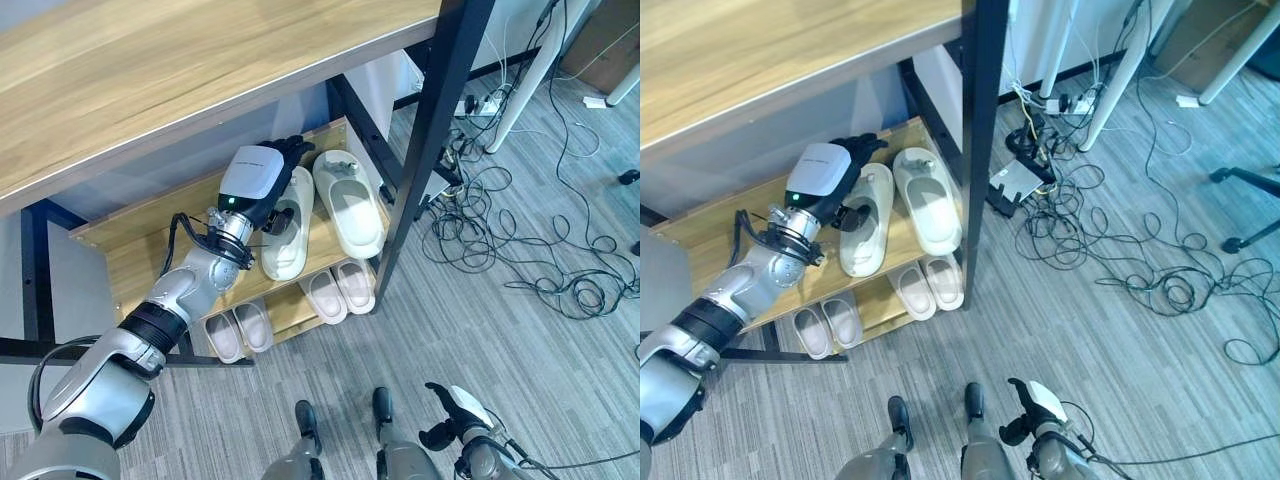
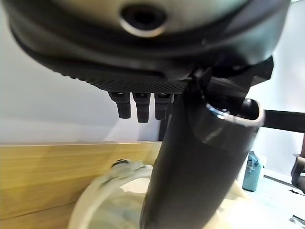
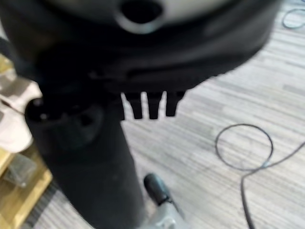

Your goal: Arrange the slippers neatly on the shoe rack.

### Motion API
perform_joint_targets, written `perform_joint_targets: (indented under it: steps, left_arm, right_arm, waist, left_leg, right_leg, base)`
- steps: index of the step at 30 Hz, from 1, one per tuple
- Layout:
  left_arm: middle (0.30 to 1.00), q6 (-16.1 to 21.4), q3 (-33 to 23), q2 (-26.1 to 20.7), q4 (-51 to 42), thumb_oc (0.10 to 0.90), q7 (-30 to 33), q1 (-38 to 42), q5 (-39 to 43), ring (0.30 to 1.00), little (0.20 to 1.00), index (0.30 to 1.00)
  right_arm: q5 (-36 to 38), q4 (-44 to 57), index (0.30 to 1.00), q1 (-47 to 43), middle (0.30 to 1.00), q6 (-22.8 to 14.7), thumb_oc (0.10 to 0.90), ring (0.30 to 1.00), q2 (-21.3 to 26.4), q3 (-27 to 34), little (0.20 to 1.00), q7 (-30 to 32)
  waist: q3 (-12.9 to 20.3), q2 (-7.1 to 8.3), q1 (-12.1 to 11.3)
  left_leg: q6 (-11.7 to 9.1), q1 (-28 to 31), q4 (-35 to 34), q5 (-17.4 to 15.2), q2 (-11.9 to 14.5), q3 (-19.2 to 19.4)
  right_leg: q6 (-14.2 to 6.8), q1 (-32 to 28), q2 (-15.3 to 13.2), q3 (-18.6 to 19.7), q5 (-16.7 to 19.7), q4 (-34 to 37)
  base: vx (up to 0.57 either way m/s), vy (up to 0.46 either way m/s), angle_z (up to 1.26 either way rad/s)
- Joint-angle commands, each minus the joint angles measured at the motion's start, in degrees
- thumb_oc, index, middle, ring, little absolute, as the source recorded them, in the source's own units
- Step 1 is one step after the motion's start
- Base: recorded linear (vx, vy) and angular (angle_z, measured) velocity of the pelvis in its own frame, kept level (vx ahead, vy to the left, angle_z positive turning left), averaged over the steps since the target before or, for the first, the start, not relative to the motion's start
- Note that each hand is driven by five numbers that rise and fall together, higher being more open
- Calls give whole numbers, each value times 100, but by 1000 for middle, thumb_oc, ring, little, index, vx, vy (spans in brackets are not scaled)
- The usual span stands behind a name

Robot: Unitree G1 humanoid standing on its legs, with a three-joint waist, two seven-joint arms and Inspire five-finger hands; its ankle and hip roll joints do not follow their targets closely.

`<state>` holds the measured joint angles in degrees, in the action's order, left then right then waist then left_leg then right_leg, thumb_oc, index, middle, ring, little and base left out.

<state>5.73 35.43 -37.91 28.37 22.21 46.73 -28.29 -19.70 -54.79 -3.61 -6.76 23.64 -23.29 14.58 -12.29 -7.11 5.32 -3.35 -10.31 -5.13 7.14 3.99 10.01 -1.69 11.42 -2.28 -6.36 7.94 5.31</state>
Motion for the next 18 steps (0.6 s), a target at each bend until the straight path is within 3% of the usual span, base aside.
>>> perform_joint_targets:
  steps: [1,11,15,16,17,18]
  left_arm:
    - [900,81,-655,62,-199,800,399,366,34,900,900,900]
    - [900,410,-1423,522,-1018,800,273,-903,924,900,900,900]
    - [900,684,-1955,1120,-1365,800,154,-1774,2238,900,900,900]
    - [900,681,-1962,1120,-1376,800,146,-1787,2246,900,900,900]
    - [900,804,-2050,1394,-1498,800,-27,-2154,2882,900,900,900]
    - [900,800,-2057,1392,-1510,800,-37,-2168,2892,900,900,900]
  right_arm:
    - [-3,69,900,192,900,-78,800,900,-26,-83,900,194]
    - [17,-153,900,104,900,56,800,900,-200,-5,900,200]
    - [55,-239,900,19,900,140,800,900,-278,108,900,210]
    - [55,-238,900,24,900,140,800,900,-272,104,900,210]
    - [88,-247,900,-5,900,183,800,900,-299,153,900,211]
    - [88,-245,900,1,900,183,800,900,-295,149,900,211]
  waist:
    - [444,172,-120]
    - [538,195,-284]
    - [589,224,-388]
    - [593,219,-384]
    - [611,228,-429]
    - [615,223,-425]
  left_leg:
    - [-134,-51,13,-493,-193,-375]
    - [-156,63,13,-480,-187,-456]
    - [-171,94,13,-456,-190,-506]
    - [-171,96,13,-457,-189,-507]
    - [-171,111,13,-450,-184,-524]
    - [-171,114,13,-452,-183,-526]
  right_leg:
    - [-589,-35,-499,-490,-609,-31]
    - [-546,-221,-505,-609,-653,-31]
    - [-515,-289,-503,-683,-674,-31]
    - [-515,-292,-502,-684,-675,-31]
    - [-499,-324,-505,-716,-681,-31]
    - [-499,-328,-504,-718,-683,-31]
  base:
    - [-23,-11,9]
    - [-7,-5,5]
    - [-18,-8,10]
    - [-17,-8,17]
    - [-8,-9,10]
    - [-9,-15,10]
